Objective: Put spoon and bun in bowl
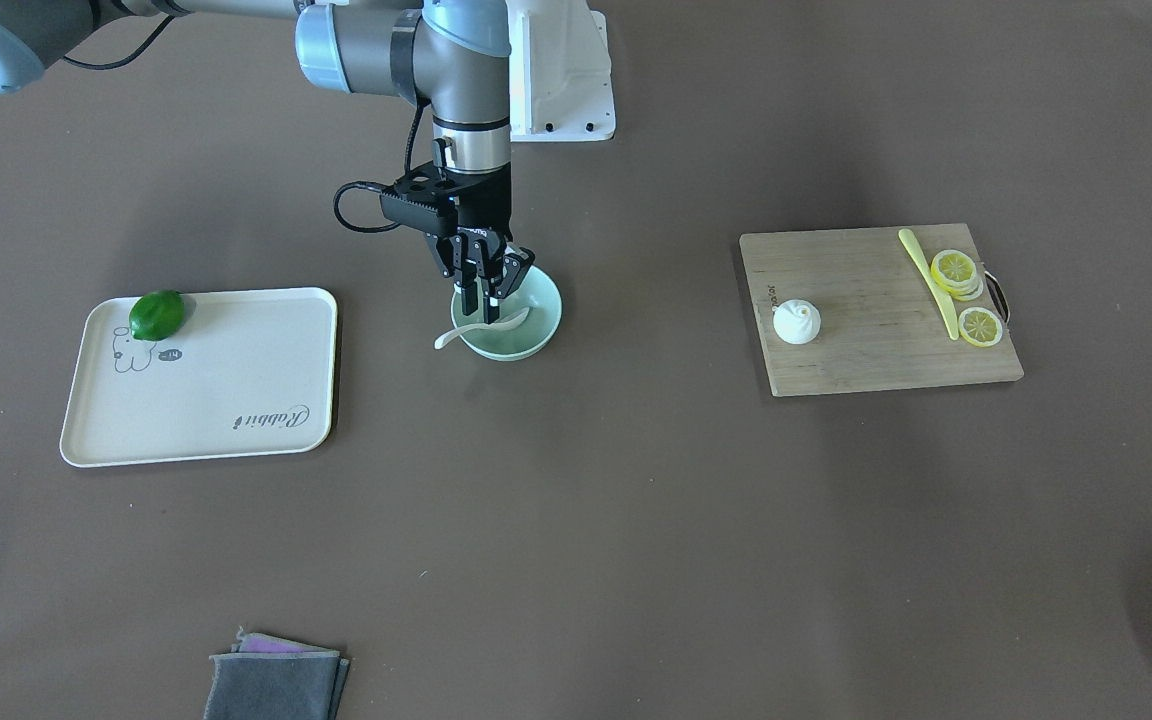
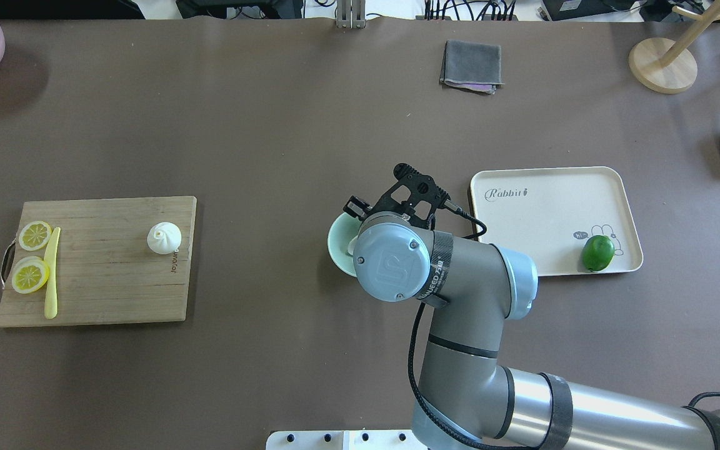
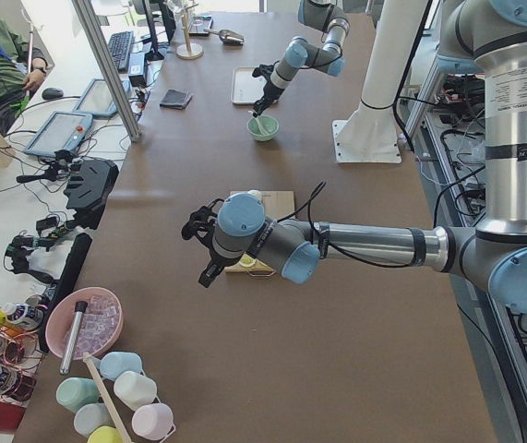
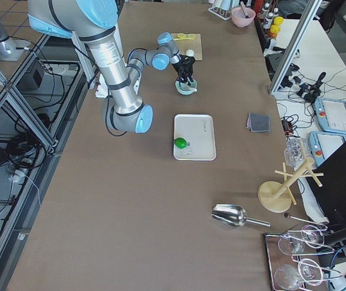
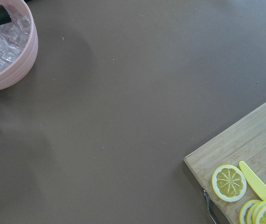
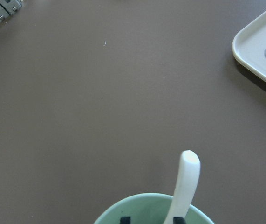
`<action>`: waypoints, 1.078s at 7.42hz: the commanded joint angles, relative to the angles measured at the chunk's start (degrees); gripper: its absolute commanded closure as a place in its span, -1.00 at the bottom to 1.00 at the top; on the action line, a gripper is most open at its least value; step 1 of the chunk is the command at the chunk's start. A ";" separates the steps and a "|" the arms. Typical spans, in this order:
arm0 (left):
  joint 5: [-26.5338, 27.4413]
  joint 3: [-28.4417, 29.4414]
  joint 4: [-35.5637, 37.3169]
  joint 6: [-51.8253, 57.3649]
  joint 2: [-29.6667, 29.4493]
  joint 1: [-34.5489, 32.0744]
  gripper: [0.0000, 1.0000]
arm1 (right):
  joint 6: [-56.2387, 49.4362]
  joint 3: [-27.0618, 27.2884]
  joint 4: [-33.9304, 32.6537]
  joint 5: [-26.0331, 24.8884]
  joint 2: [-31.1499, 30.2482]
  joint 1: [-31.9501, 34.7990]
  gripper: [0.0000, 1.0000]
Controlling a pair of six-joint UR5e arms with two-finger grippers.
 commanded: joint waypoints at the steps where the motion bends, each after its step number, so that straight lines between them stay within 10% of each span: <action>1: 0.00 -0.13 -3.49 -5.98 -0.12 1.28 -0.97 | -2.01 0.68 -0.03 0.10 0.02 1.86 -1.00; 4: 1.05 -0.57 -16.66 -29.31 -0.39 12.23 -0.97 | -15.58 4.80 -1.70 11.57 -1.64 10.62 -1.00; 8: 18.49 -7.59 -18.28 -50.27 -1.27 31.47 -0.97 | -48.08 12.19 -0.91 37.13 -15.60 29.86 -1.00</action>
